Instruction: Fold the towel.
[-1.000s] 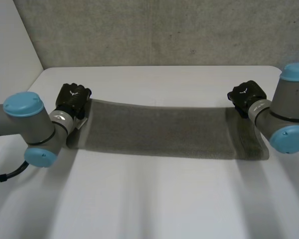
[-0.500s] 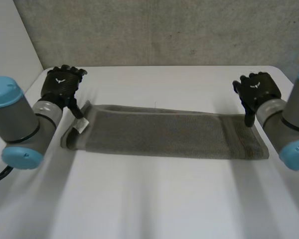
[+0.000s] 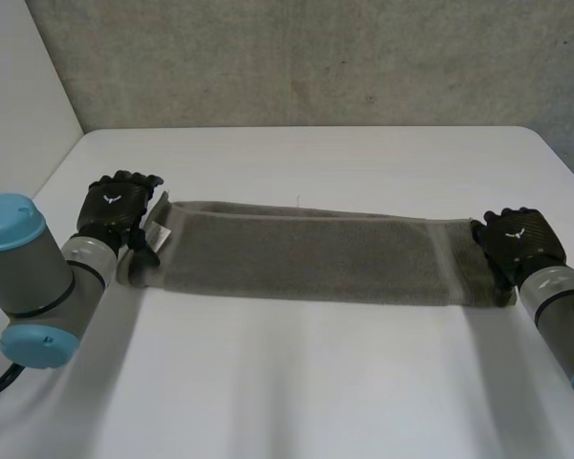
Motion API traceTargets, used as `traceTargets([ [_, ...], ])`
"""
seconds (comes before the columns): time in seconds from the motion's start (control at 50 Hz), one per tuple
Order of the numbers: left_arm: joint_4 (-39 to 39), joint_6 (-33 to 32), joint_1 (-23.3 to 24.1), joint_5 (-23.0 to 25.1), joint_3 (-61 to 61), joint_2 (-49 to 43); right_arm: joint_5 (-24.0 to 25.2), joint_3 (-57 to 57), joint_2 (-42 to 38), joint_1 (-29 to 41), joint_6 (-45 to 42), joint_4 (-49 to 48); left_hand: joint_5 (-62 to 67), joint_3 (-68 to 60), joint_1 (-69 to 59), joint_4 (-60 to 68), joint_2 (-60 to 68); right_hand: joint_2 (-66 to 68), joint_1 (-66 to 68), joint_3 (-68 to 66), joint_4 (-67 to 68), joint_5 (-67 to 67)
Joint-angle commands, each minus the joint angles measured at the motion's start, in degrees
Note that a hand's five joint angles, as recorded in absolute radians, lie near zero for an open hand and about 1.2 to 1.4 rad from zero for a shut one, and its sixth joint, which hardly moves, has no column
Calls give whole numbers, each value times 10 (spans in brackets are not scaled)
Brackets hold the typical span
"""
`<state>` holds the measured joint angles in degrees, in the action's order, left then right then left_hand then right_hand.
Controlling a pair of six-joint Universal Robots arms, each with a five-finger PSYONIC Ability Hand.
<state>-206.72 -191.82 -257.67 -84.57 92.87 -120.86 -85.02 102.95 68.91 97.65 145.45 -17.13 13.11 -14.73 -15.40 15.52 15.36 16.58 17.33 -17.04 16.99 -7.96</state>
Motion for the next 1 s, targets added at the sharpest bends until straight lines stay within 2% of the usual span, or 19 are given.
traceTargets([
  [0.02,-22,-1,-1,-2,-1,-17,26,-11,-29,-15,1,4,-126,42,48,-50,-48,23,15,-18,18,-9],
  [0.2,-33,-3,-1,-3,-1,-24,38,-16,-51,-16,1,5,-126,42,48,-50,-48,33,25,-28,29,-19],
  [0.32,-33,-3,-1,-11,-1,-23,57,-27,-76,-22,10,4,-126,42,48,-50,-48,157,150,-152,153,-143],
  [0.34,-33,-4,-1,-15,-1,-24,59,-34,-84,-23,15,4,-126,42,48,-50,-48,215,208,-211,211,-202],
  [0.36,-33,-4,-1,-17,-2,-24,59,-34,-84,-23,15,4,-126,42,48,-50,-48,216,208,-211,212,-202],
  [0.4,-33,-4,-1,-17,-2,-24,64,-45,-98,-24,26,5,-126,42,48,-50,-48,422,414,-417,418,-408],
  [0.42,-33,-4,-1,-17,-2,-24,64,-45,-98,-24,26,5,-126,42,48,-50,-48,423,415,-418,419,-409],
  [0.46,-33,-4,-1,-17,-2,-24,65,-53,-99,-31,29,4,-124,40,47,-48,-46,633,626,-629,629,-620],
  [0.64,-33,-6,-1,-17,-3,-26,53,-64,-93,-71,21,11,-124,40,47,-48,-46,634,627,-630,630,-620],
  [0.74,-33,-7,-1,-17,-4,-31,55,-71,-76,-120,14,48,-122,38,45,-46,-45,634,627,-630,630,-620],
  [0.84,-32,-7,-1,-19,-2,-30,57,-94,-69,-184,-36,96,-124,40,47,-48,-46,634,627,-630,630,-620],
  [1.0,-25,-1,4,-21,7,-7,51,-152,-58,-206,-87,113,-126,42,48,-50,-48,634,627,-630,630,-620],
])
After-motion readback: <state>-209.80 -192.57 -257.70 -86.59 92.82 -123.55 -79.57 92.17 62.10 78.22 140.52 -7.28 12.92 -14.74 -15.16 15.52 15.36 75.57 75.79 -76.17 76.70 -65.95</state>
